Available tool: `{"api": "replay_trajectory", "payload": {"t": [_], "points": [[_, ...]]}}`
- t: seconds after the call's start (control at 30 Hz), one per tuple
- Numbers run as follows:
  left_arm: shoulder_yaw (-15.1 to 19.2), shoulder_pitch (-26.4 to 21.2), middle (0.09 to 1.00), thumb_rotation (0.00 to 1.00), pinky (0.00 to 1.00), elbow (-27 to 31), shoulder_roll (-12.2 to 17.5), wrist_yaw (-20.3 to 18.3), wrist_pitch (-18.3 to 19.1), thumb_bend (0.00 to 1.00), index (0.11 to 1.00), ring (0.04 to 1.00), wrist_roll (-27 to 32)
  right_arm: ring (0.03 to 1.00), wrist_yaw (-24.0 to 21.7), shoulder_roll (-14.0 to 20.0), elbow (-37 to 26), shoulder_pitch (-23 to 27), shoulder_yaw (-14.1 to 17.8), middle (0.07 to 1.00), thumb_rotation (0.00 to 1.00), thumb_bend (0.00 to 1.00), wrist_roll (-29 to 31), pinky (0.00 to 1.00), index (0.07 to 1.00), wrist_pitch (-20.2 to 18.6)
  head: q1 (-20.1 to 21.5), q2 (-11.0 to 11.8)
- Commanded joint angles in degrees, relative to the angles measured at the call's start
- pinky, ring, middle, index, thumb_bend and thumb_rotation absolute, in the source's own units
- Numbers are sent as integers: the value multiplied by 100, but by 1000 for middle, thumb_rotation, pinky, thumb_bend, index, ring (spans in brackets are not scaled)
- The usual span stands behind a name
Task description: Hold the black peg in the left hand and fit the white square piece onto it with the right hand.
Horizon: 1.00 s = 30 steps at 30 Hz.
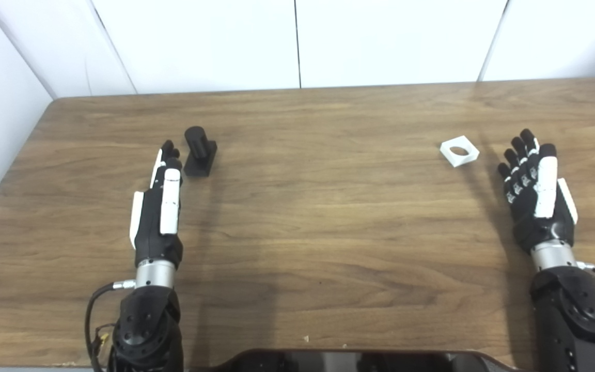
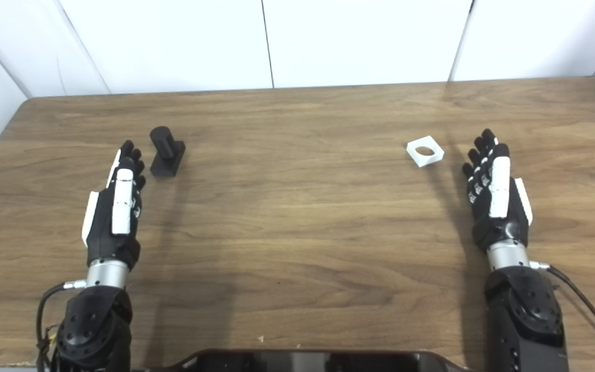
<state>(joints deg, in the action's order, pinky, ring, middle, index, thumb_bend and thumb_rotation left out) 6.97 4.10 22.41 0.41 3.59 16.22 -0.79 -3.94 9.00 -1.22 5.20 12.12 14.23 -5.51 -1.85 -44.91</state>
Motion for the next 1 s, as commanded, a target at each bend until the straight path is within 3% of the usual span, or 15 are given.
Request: {"api": "replay_trajectory", "payload": {"t": [0.0, 0.3, 0.63, 0.73, 0.83, 0.97], "points": [[38, -108, 1000, 958, 1000, 12, 31, -41, -161, 441, 1000, 1000, 132, 1000, -99, 93, -120, 68, -42, 1000, 1000, 543, -7, 1000, 1000, 136, 3, 20], [163, -149, 1000, 957, 1000, -118, 18, -93, -136, 401, 1000, 1000, 597, 1000, -264, 224, -161, -25, -104, 1000, 1000, 495, 33, 1000, 1000, 80, 103, 28], [128, -181, 1000, 975, 1000, -186, 42, -67, -150, 373, 998, 1000, 502, 1000, -352, 318, -182, -74, -165, 1000, 1000, 505, 13, 1000, 1000, 48, 83, 50], [76, -179, 1000, 962, 1000, -177, 51, -41, -107, 398, 1000, 1000, 381, 1000, -346, 347, -211, -73, -169, 1000, 1000, 519, 18, 1000, 1000, -25, 44, 83], [59, -190, 1000, 871, 1000, -142, 33, -20, -26, 480, 1000, 1000, 344, 1000, -364, 369, -191, -59, -167, 1000, 1000, 511, 26, 1000, 1000, 16, 24, 106], [17, -219, 1000, 867, 1000, -72, 38, 54, 200, 481, 1000, 1000, 160, 1000, -419, 412, -97, -47, -181, 1000, 1000, 521, 31, 1000, 1000, 121, 14, 126]]}}
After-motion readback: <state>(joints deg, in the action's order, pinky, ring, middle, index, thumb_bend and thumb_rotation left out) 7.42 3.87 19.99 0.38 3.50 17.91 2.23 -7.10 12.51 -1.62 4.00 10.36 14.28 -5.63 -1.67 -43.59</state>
